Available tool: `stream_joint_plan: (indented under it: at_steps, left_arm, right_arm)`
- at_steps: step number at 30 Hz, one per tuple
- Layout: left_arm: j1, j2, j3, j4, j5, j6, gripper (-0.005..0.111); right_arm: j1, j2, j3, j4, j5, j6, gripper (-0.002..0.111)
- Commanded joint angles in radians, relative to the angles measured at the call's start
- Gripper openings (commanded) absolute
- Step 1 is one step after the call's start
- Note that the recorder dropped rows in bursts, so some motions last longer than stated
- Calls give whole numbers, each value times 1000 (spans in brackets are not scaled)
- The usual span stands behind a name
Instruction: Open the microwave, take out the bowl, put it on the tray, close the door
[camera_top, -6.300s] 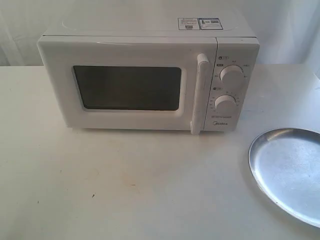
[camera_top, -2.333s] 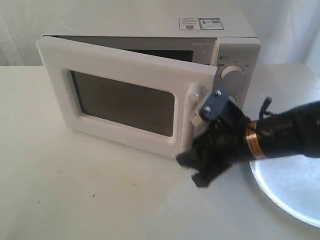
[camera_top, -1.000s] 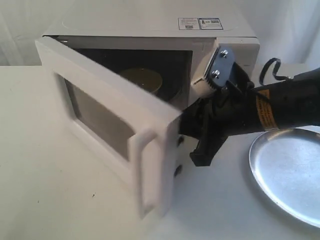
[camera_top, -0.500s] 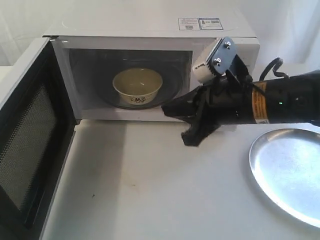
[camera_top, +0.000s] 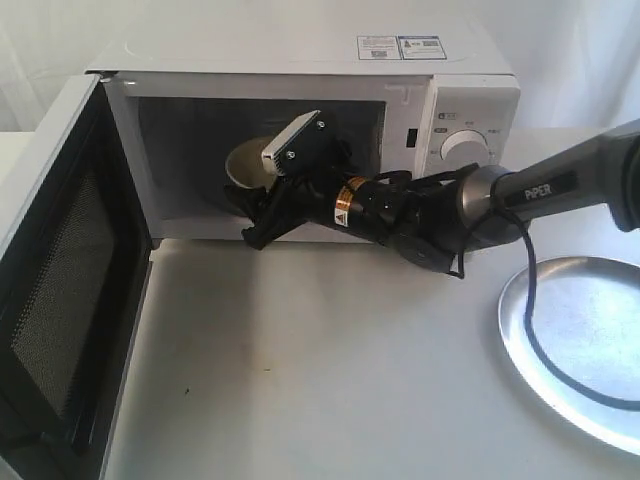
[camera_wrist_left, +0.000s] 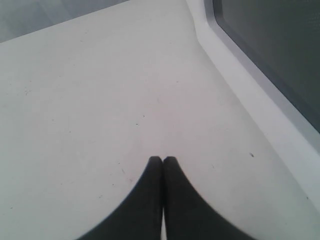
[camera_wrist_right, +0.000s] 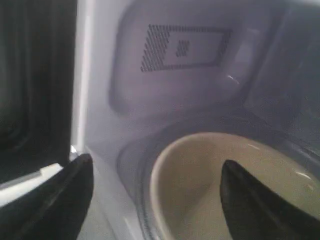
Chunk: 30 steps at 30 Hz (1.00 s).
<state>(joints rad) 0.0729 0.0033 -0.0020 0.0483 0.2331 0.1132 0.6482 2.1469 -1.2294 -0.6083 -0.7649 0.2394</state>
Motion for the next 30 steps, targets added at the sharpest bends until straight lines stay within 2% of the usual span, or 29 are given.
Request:
stream_joint_plan:
  at_steps: [1, 4, 6, 10, 16, 19, 23, 27, 30]
  left_arm:
    - [-4, -3, 2, -4, -1, -4, 0]
    - [-4, -3, 2, -4, -1, -4, 0]
    - [-4, -3, 2, -4, -1, -4, 0]
    - [-4, -3, 2, -4, -1, -4, 0]
    - [-4, -3, 2, -4, -1, -4, 0]
    - [-4, -3, 2, -4, -1, -4, 0]
    - [-4, -3, 2, -4, -1, -4, 0]
    - [-4, -3, 2, -4, -1, -4, 0]
    - [-4, -3, 2, -4, -1, -4, 0]
  right_arm:
    - [2, 29, -93, 13, 169, -38, 68]
    - [8, 38, -124, 13, 289, -38, 65]
    - [10, 41, -135, -13, 364, -38, 52]
    - [14, 41, -135, -50, 405, -29, 2]
    - [74, -57, -88, -91, 403, 133, 0]
    - [129, -155, -24, -291, 441, 249, 0]
    - [213, -305, 94, -517, 692, 449, 0]
    - [276, -447, 226, -491, 1123, 453, 0]
    - [287, -530, 345, -437, 1305, 453, 0]
